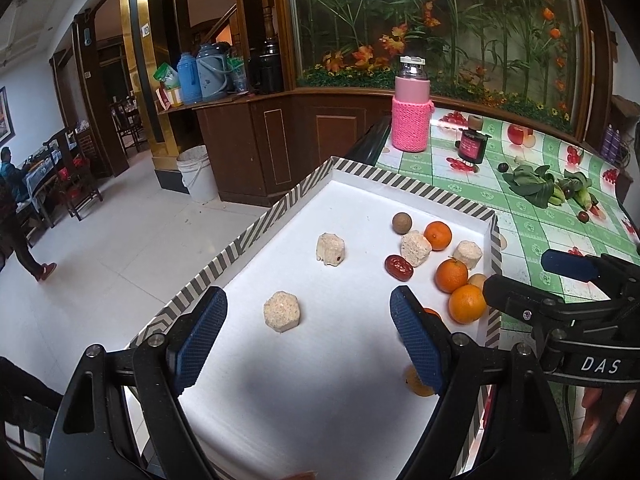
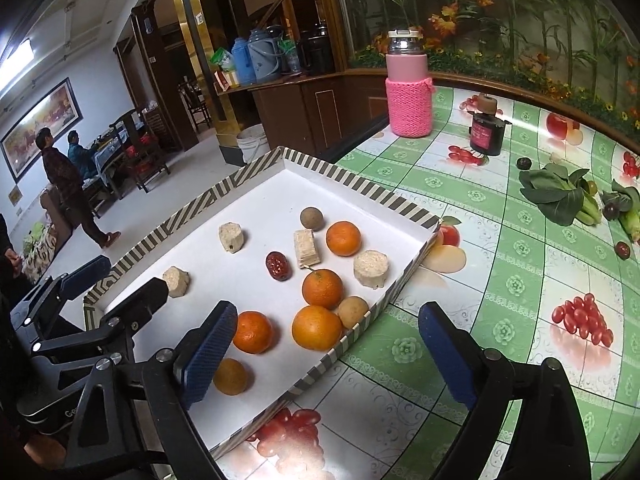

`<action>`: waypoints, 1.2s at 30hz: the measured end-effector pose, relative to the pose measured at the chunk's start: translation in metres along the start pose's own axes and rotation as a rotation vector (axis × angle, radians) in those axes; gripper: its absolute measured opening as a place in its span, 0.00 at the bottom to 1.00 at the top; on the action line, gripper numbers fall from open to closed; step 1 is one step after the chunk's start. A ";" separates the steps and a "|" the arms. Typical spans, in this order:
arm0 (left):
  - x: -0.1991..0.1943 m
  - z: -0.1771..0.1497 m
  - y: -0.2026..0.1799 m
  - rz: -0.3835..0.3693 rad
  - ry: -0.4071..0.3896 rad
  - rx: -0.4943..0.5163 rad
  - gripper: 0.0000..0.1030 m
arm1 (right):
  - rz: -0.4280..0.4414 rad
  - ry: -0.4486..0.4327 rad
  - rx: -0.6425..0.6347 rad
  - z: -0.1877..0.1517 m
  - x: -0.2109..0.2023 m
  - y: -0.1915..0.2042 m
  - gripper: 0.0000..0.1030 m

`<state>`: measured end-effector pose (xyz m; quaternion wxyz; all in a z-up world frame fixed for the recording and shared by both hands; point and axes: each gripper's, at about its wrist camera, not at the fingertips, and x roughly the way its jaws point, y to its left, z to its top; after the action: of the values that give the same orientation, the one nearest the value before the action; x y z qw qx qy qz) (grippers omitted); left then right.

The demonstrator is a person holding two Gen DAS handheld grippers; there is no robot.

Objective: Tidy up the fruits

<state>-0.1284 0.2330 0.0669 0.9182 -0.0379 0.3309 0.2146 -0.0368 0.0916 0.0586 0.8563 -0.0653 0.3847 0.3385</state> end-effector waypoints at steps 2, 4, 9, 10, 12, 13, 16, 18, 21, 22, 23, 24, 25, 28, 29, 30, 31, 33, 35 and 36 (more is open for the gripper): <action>0.000 0.000 0.000 0.004 -0.001 -0.001 0.82 | -0.005 -0.001 -0.006 0.001 -0.001 0.000 0.90; -0.001 0.000 0.001 0.004 -0.001 -0.004 0.82 | -0.016 -0.004 -0.007 0.001 -0.002 -0.001 0.90; -0.001 0.000 0.001 0.008 -0.001 -0.005 0.82 | -0.021 0.003 -0.003 0.002 0.000 -0.004 0.90; -0.001 0.000 0.001 0.010 -0.001 -0.007 0.82 | -0.021 0.004 -0.003 0.002 0.000 -0.004 0.90; 0.000 -0.001 0.001 0.009 -0.001 -0.010 0.82 | -0.023 0.007 -0.003 0.002 0.001 -0.004 0.90; 0.000 -0.001 0.001 0.010 -0.001 -0.010 0.82 | -0.023 0.008 -0.004 0.001 0.001 -0.004 0.90; 0.000 -0.001 0.001 0.012 -0.001 -0.008 0.82 | -0.024 0.015 -0.005 0.002 0.004 -0.004 0.90; 0.000 0.000 0.001 0.011 0.001 -0.009 0.82 | -0.023 0.016 -0.004 0.002 0.004 -0.005 0.90; 0.000 0.000 0.002 0.012 0.000 -0.011 0.82 | -0.022 0.018 -0.007 0.001 0.005 -0.005 0.90; 0.001 -0.001 0.001 0.013 0.001 -0.011 0.82 | -0.022 0.017 -0.008 0.001 0.005 -0.004 0.90; 0.000 -0.001 0.002 0.014 0.000 -0.011 0.82 | -0.022 0.017 -0.010 0.002 0.005 -0.004 0.90; 0.001 -0.001 0.002 0.014 0.001 -0.012 0.82 | -0.022 0.018 -0.012 0.002 0.005 -0.003 0.90; 0.001 -0.001 0.002 0.015 0.002 -0.012 0.82 | -0.022 0.020 -0.014 0.002 0.005 -0.003 0.90; 0.001 -0.001 0.003 0.016 0.000 -0.013 0.82 | -0.022 0.023 -0.015 0.002 0.006 -0.002 0.90; 0.001 -0.001 0.002 0.015 0.001 -0.013 0.82 | -0.021 0.023 -0.016 0.002 0.006 -0.002 0.90; 0.001 -0.001 0.002 0.014 0.001 -0.014 0.82 | -0.022 0.025 -0.018 0.002 0.006 -0.001 0.90; 0.001 -0.001 0.003 0.014 0.001 -0.014 0.82 | -0.023 0.025 -0.019 0.002 0.007 -0.001 0.90; 0.002 -0.001 0.003 0.017 0.000 -0.016 0.82 | -0.022 0.025 -0.021 0.002 0.007 0.000 0.90; 0.002 -0.002 0.004 0.021 0.000 -0.018 0.82 | -0.022 0.026 -0.023 0.002 0.008 0.001 0.90; 0.002 -0.002 0.005 0.022 0.001 -0.019 0.82 | -0.022 0.027 -0.024 0.002 0.008 0.001 0.90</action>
<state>-0.1302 0.2374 0.0642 0.9152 -0.0432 0.3296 0.2277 -0.0324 0.0976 0.0548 0.8538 -0.0843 0.3914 0.3329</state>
